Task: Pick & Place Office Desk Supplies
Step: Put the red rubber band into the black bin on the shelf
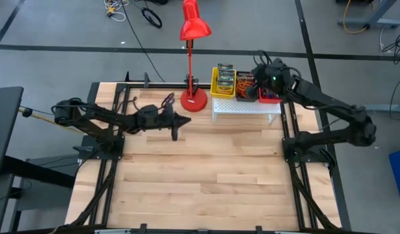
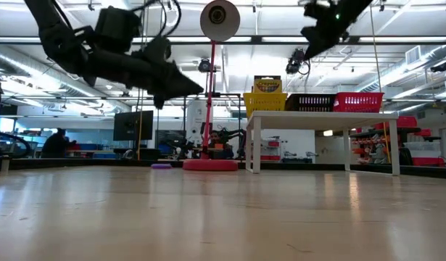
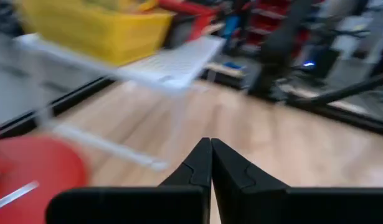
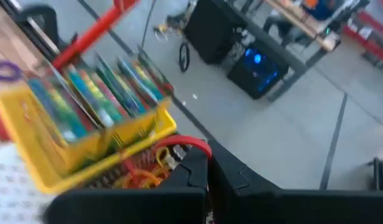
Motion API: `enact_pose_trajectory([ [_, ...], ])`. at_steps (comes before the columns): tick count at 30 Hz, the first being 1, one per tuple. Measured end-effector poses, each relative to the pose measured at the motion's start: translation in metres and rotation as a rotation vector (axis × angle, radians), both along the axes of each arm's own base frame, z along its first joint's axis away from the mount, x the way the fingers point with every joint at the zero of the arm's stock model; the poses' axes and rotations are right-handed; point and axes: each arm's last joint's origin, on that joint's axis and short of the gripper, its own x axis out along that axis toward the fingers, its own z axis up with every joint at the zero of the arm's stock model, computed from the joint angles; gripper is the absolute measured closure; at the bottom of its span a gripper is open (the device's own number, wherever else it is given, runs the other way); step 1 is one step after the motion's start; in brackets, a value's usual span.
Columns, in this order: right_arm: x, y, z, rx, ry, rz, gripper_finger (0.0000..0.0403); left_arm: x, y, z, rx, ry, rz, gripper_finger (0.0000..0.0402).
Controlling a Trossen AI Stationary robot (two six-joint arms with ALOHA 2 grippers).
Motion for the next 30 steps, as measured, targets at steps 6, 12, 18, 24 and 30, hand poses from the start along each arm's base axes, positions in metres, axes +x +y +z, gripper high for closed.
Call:
enact_pose_trajectory([
  [6, -0.006, -0.022, -0.027, 0.118, 0.002, -0.002, 0.0402, -0.013, 0.035, -0.008, -0.071, 0.066, 0.151, 0.0392],
  [12, -0.001, -0.024, -0.04, 0.178, 0.008, -0.003, 0.0347, -0.028, 0.066, -0.015, -0.138, 0.168, 0.26, 0.0373],
  [18, -0.002, -0.022, -0.038, 0.18, -0.018, -0.015, 0.025, -0.033, 0.087, -0.015, -0.182, 0.394, 0.313, 0.0311],
  [24, -0.01, -0.025, -0.032, 0.346, -0.156, -0.131, 0.0167, -0.035, 0.102, -0.002, -0.173, 0.547, 0.32, 0.0243],
  [30, -0.03, -0.036, -0.021, 0.587, -0.285, -0.144, 0.0143, -0.036, 0.111, 0.011, -0.178, 0.618, 0.288, 0.02],
])
